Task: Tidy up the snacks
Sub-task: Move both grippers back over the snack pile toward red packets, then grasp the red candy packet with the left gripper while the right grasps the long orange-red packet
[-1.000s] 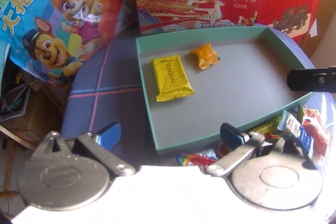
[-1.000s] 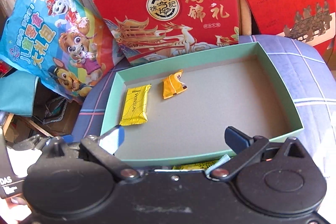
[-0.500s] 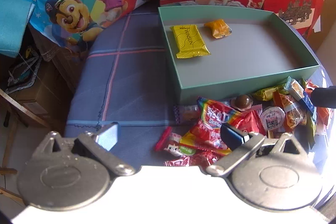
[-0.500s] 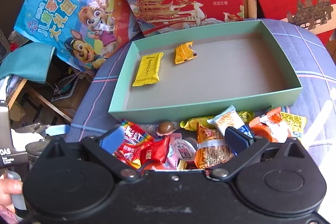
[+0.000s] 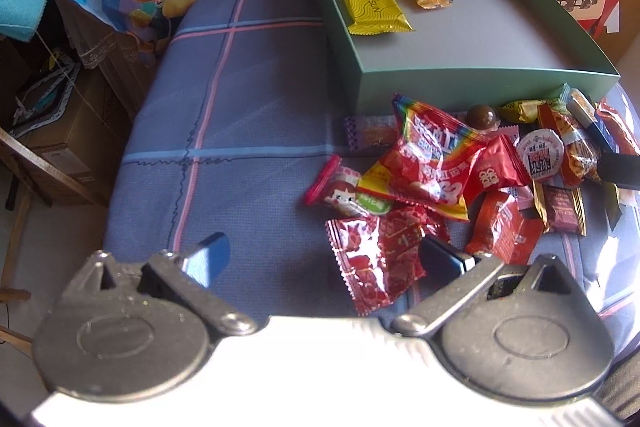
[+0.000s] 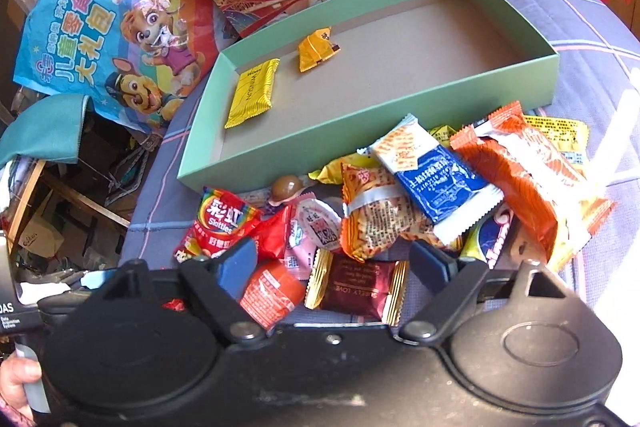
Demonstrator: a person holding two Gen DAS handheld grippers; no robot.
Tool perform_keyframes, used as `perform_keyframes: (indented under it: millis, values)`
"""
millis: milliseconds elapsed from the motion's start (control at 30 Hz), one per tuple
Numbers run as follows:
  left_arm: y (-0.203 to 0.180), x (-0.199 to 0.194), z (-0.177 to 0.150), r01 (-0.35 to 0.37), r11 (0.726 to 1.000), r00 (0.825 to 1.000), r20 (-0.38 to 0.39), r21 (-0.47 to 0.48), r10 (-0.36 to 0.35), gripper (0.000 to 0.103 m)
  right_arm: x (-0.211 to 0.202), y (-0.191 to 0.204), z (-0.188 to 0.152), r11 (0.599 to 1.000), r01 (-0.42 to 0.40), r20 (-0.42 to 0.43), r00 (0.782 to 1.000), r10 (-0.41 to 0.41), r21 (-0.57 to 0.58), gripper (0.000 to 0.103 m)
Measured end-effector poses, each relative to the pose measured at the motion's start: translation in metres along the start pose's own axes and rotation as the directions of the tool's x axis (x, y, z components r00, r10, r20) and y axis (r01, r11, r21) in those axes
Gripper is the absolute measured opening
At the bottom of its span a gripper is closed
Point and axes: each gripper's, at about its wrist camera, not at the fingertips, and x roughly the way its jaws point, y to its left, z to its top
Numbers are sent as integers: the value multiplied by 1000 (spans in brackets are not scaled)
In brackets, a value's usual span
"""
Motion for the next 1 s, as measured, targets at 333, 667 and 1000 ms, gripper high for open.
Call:
perform_keyframes:
  millis: [333, 667, 1000]
  values:
    - [-23, 13, 0, 38, 995, 999, -3, 96, -38, 66, 21, 23, -10, 996, -88, -152, 985, 86, -8, 31]
    - [-4, 2, -35, 114, 991, 993, -48, 76, -111, 77, 64, 73, -6, 994, -78, -226, 972, 58, -83, 42]
    - [33, -4, -48, 74, 997, 996, -49, 17, -73, 92, 76, 120, -35, 935, -33, -210, 977, -45, -352, 46]
